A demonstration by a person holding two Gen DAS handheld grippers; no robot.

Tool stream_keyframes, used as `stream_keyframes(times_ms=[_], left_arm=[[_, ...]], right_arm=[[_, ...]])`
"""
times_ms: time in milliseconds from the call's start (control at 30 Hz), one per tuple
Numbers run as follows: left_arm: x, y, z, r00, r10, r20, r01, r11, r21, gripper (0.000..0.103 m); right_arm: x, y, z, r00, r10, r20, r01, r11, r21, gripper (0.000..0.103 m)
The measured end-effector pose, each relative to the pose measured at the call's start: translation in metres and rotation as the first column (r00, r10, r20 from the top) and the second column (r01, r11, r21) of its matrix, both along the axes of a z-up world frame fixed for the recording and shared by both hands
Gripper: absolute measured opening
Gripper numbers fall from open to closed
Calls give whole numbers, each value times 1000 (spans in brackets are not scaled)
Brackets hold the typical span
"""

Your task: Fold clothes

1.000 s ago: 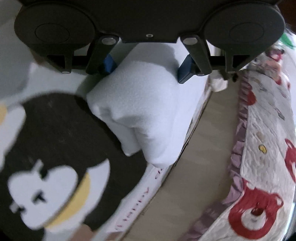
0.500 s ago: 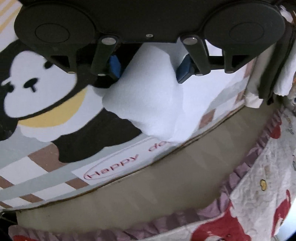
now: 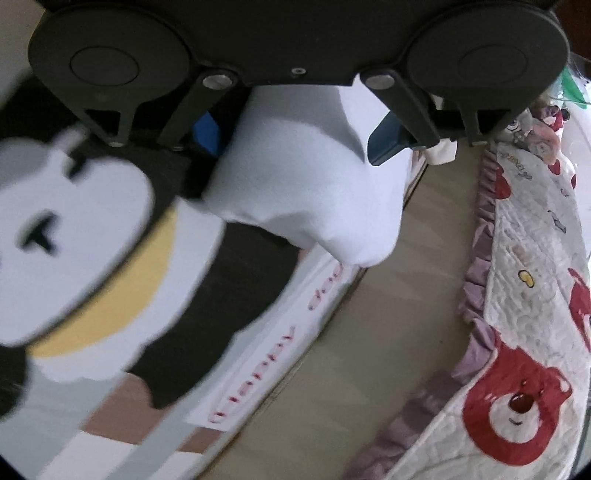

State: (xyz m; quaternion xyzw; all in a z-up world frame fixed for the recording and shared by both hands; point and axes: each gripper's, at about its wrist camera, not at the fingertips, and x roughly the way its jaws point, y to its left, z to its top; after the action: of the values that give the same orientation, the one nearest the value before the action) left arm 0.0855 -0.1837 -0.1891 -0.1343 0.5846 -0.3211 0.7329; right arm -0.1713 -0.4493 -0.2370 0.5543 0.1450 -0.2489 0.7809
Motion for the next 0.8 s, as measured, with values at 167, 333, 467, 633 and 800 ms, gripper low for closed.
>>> stream_keyframes(times_ms=[167, 333, 467, 633, 800], left_arm=[[1, -4, -2, 1000, -1, 11, 1, 1000, 0, 80], [-5, -11, -3, 999, -21, 24, 21, 1000, -6, 81], [-7, -11, -8, 999, -33, -35, 31, 997, -67, 80], [-2, -11, -30, 971, -36, -236, -19, 974, -226, 79], [-9, -20, -23, 985, -57, -161, 23, 979, -203, 78]], right_arm=[[21, 7, 32, 996, 79, -29, -84, 954, -289, 56], [34, -3, 47, 984, 146, -99, -174, 902, -395, 57], [40, -37, 20, 982, 117, -150, -142, 975, -169, 74], [20, -22, 8, 989, 131, -62, -130, 991, 24, 83], [17, 10, -4, 985, 163, 57, -168, 982, 85, 87]])
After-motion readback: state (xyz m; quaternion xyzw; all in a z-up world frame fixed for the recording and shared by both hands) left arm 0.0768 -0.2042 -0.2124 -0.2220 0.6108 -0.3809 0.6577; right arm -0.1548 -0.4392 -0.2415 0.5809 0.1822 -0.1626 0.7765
